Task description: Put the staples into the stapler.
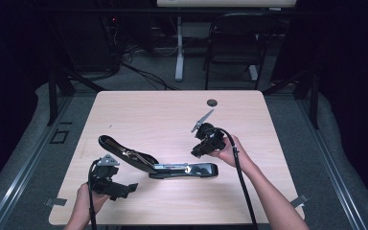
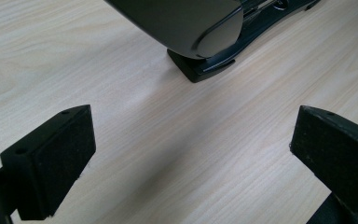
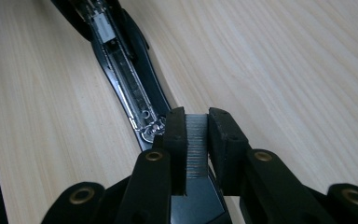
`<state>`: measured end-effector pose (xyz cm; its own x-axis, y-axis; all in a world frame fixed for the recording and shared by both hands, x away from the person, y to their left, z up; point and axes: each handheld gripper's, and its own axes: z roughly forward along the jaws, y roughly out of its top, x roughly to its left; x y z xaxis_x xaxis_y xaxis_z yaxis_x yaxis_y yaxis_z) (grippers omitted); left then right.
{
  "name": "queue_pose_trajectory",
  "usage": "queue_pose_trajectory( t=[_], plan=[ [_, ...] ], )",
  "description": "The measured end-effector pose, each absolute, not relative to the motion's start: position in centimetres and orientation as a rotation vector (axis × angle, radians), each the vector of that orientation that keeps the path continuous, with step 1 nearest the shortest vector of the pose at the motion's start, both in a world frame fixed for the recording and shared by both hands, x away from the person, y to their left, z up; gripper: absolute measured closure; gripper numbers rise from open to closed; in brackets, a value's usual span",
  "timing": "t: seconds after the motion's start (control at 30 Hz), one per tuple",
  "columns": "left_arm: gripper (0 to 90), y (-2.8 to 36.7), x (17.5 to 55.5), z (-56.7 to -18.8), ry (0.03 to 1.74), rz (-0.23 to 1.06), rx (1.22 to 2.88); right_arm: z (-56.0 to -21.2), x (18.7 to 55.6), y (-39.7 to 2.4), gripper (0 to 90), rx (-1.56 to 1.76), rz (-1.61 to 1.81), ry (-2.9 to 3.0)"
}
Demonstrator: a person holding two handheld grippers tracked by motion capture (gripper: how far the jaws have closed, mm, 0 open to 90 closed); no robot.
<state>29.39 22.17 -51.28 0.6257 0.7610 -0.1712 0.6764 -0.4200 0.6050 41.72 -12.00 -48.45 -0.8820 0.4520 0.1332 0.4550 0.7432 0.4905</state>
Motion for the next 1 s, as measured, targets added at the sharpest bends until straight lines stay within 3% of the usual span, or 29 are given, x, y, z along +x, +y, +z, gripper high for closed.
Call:
queue_pose_trajectory(
  t=[1.0],
  plan=[
    [0.2, 22.2, 29.4, -51.3, 1.107, 0.167, 2.206, -48.9, 41.4, -7.7, 77.9, -0.369, -0.786, -2.952]
  ],
)
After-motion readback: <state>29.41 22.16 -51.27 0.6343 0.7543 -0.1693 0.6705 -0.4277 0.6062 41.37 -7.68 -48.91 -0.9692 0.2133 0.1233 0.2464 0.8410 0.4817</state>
